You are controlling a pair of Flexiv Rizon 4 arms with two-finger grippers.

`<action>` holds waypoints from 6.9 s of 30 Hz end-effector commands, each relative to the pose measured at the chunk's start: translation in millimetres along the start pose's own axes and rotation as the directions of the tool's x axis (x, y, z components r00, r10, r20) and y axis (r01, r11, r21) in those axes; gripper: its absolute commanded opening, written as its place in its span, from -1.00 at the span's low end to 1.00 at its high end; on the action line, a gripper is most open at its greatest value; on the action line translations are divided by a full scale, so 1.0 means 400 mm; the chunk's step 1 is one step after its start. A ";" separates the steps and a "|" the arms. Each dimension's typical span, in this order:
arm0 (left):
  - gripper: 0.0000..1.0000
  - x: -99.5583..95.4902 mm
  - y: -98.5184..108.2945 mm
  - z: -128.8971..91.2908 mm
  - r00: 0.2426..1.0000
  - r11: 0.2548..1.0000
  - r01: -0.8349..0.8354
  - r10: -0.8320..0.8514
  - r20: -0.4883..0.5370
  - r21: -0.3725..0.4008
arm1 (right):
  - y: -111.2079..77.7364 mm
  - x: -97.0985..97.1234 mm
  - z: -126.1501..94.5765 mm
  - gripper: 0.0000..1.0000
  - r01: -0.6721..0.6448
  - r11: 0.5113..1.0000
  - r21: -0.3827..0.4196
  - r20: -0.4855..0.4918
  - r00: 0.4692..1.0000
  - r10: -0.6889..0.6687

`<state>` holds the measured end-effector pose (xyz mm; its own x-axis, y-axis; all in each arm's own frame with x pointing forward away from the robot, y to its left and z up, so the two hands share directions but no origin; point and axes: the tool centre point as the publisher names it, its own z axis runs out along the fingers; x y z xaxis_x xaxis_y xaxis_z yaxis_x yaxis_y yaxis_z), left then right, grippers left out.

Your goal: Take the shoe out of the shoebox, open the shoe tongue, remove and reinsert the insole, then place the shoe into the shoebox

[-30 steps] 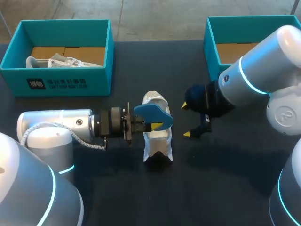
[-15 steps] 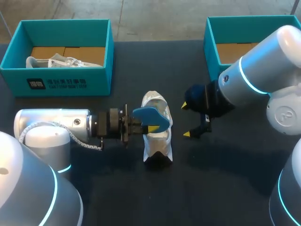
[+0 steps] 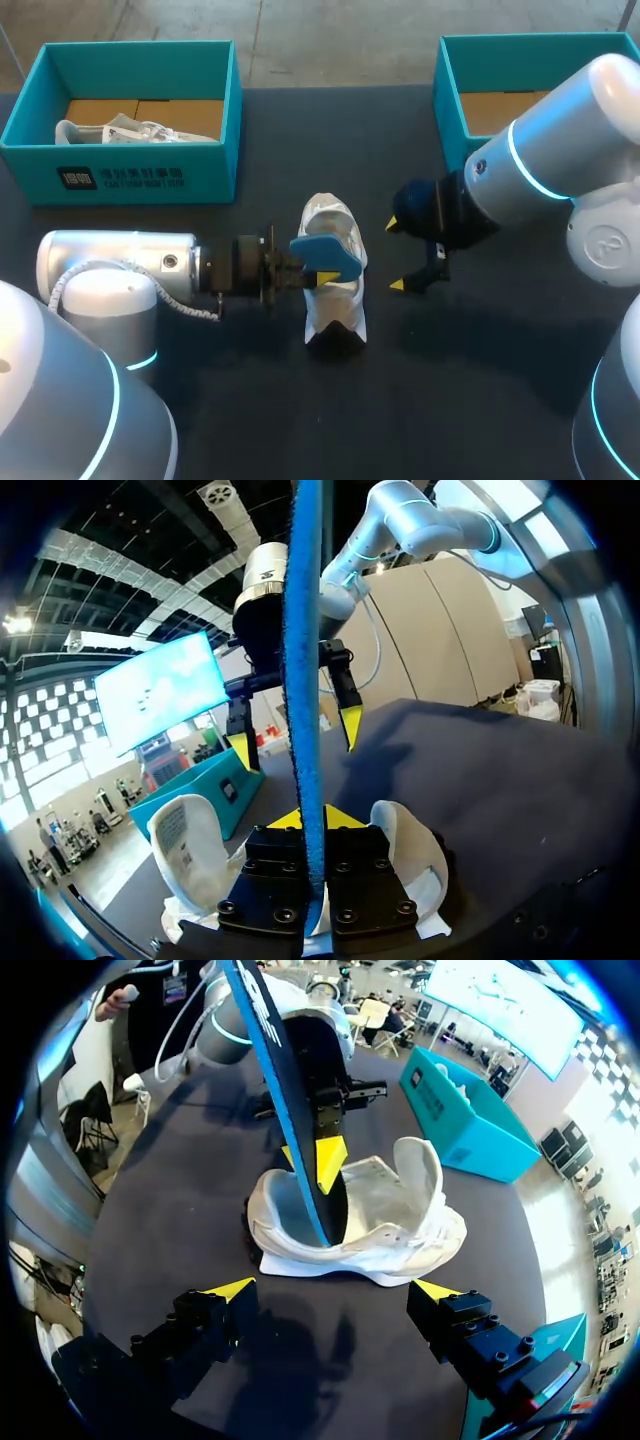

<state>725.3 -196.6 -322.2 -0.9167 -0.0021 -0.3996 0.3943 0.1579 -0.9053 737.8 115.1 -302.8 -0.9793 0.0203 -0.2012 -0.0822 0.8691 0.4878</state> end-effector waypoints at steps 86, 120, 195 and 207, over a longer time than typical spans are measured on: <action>-1.00 -0.007 0.103 0.016 0.981 0.971 -0.190 0.182 -0.063 -0.146 | 0.001 0.001 0.003 1.00 -0.001 1.000 0.002 0.001 1.000 0.001; -1.00 -0.004 0.030 -0.005 0.979 0.975 -0.205 0.204 -0.020 -0.089 | 0.001 0.001 0.003 1.00 -0.001 1.000 0.002 0.001 1.000 0.001; -0.01 -0.017 0.078 -0.001 0.939 0.934 -0.332 0.315 -0.134 -0.129 | 0.001 0.001 0.003 1.00 -0.001 1.000 0.002 0.001 1.000 0.001; -0.29 -0.011 0.020 -0.014 0.939 0.937 -0.337 0.327 -0.103 -0.089 | 0.001 0.001 0.003 1.00 -0.001 1.000 0.002 0.001 1.000 0.001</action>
<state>737.1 -194.0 -328.4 -0.7406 0.1542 -0.6541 0.6704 0.2371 -0.7031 738.3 115.6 -303.1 -0.9795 0.0197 -0.2005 -0.0824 0.8689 0.4880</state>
